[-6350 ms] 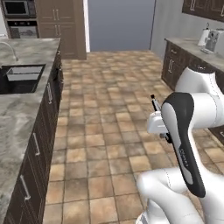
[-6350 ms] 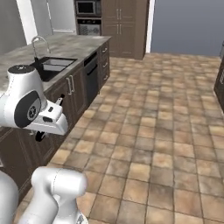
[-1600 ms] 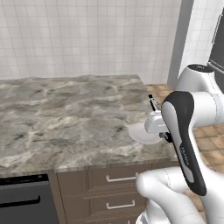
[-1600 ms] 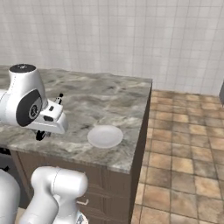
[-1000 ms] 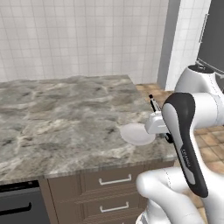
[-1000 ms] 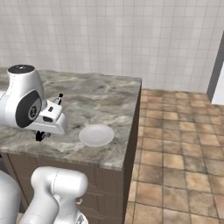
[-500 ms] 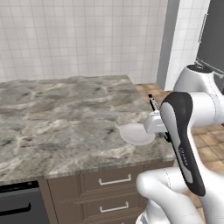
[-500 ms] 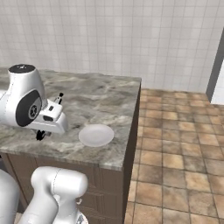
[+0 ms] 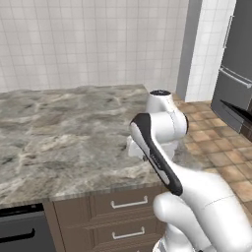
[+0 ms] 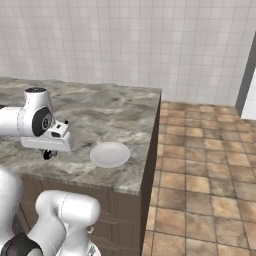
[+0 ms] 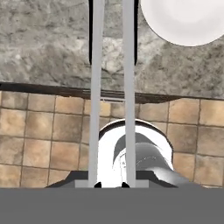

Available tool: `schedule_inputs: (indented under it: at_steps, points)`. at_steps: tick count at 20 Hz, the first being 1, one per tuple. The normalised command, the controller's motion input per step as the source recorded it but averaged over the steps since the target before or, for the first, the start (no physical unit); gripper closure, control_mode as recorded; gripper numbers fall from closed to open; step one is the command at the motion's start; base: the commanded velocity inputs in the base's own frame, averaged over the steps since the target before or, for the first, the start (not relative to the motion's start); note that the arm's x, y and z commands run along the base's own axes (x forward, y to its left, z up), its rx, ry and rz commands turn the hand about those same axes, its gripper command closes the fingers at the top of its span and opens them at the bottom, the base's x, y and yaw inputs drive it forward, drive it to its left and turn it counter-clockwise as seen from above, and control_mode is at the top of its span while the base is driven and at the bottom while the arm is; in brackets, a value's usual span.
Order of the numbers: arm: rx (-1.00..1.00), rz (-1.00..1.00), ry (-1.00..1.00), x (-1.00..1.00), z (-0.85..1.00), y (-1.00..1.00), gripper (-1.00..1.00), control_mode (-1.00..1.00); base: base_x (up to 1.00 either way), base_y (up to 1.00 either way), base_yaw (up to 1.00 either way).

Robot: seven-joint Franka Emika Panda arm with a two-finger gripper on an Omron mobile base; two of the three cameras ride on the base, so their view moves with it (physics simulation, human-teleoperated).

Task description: Pick up the tongs from the counter and place them near the plate next to the oven.

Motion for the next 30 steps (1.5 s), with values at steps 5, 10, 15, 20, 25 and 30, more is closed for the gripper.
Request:
schedule_inputs:
  at_steps: [5,10,15,20,25,30]
  points:
    - [-0.02,0.05,0.20,1.00,-1.00,0.06,1.00,-1.00,0.00,0.00,0.00]
    - [0.00,0.11,0.36,0.97,-0.35,-0.27,1.00,-1.00,0.00,0.00,0.00]
    - [0.00,0.08,0.10,0.65,0.00,-0.06,1.00,-1.00,0.00,0.00,0.00]
    - [0.05,0.25,-0.21,0.26,-0.13,0.01,1.00,-1.00,0.00,0.00,0.00]
    - [0.10,0.20,-0.43,-0.04,-0.44,0.00,1.00,-1.00,0.00,0.00,0.00]
    - [0.14,0.00,-0.23,-0.02,-0.43,0.00,1.00,-1.00,0.00,0.00,0.00]
